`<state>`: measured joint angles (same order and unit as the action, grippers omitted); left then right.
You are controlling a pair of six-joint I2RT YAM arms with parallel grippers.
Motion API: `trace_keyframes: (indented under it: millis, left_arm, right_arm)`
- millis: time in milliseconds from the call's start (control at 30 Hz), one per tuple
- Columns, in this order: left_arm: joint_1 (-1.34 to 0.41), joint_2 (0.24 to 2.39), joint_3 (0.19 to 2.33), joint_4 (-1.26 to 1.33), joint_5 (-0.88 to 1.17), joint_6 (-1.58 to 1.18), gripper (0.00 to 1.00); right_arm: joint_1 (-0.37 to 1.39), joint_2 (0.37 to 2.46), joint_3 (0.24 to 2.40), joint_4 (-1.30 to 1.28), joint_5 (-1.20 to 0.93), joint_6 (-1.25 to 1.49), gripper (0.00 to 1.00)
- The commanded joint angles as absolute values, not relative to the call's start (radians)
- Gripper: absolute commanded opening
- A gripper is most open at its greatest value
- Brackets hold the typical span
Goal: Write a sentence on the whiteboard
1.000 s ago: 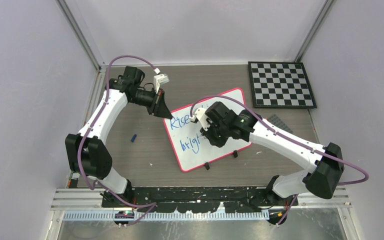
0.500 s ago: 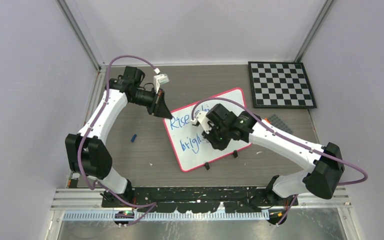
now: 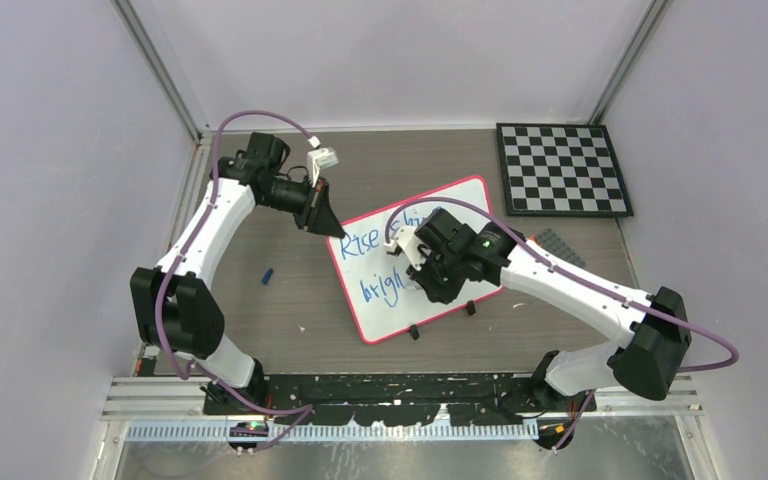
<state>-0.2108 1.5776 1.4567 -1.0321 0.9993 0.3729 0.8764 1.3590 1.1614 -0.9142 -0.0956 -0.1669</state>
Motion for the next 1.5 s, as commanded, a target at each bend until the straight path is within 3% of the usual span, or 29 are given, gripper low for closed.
trace_keyframes:
  millis: [0, 1067, 1467]
  left_arm:
    - [-0.223, 1.593, 1.457, -1.011, 0.927, 0.391, 0.00]
    - [-0.223, 1.595, 1.450, -1.002, 0.931, 0.387, 0.00]
    - [-0.222, 1.592, 1.452, -1.003, 0.933, 0.388, 0.00]
  right_arm:
    - [0.874, 1.298, 1.230, -0.907, -0.080, -0.178, 0.00]
    - [0.819, 1.320, 1.206, -0.895, 0.047, -0.190, 0.00]
    - [0.833, 1.314, 1.308, -0.927, -0.088, -0.187, 0.00]
